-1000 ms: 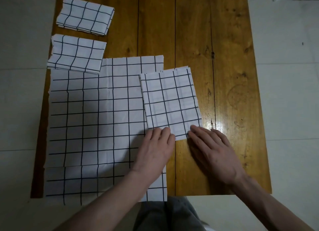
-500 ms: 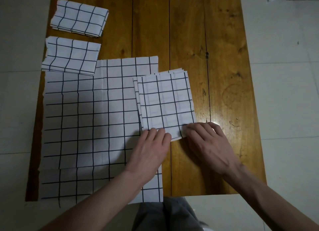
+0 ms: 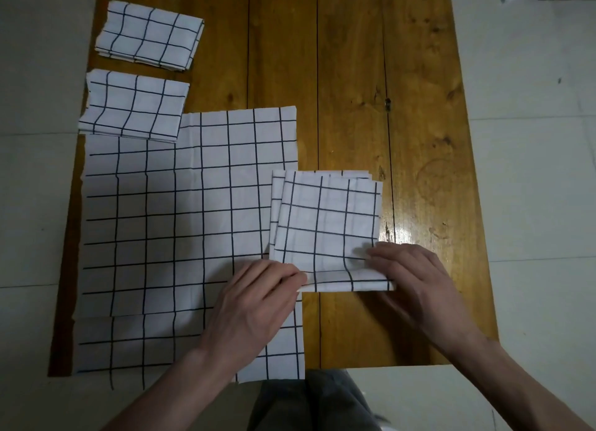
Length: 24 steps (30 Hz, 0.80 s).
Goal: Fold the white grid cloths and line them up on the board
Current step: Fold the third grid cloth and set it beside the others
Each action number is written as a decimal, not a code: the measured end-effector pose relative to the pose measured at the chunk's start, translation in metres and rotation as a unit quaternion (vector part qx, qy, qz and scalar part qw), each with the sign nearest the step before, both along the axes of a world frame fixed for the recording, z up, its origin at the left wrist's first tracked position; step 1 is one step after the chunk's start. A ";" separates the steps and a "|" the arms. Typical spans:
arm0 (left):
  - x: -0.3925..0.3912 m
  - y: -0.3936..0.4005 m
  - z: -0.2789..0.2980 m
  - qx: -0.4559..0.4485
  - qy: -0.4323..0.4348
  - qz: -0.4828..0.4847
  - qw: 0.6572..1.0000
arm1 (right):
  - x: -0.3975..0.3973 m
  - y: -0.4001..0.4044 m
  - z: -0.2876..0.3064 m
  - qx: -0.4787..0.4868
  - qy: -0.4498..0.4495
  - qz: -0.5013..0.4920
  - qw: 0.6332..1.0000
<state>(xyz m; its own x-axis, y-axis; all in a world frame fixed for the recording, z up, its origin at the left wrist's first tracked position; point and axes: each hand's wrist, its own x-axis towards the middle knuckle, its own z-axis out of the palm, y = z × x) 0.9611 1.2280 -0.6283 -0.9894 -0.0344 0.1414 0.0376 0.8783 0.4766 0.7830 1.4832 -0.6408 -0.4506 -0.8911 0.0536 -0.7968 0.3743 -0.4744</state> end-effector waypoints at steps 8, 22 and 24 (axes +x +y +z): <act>0.007 -0.018 -0.012 -0.007 -0.047 -0.041 0.998 | -0.008 -0.010 -0.006 -0.041 -0.031 0.023 0.998; 0.017 -0.027 -0.020 0.042 -0.060 0.056 0.996 | -0.009 -0.022 -0.015 -0.021 -0.135 -0.019 0.990; 0.015 -0.028 -0.021 0.058 -0.055 0.086 0.993 | -0.007 -0.024 -0.013 -0.033 -0.146 -0.043 0.988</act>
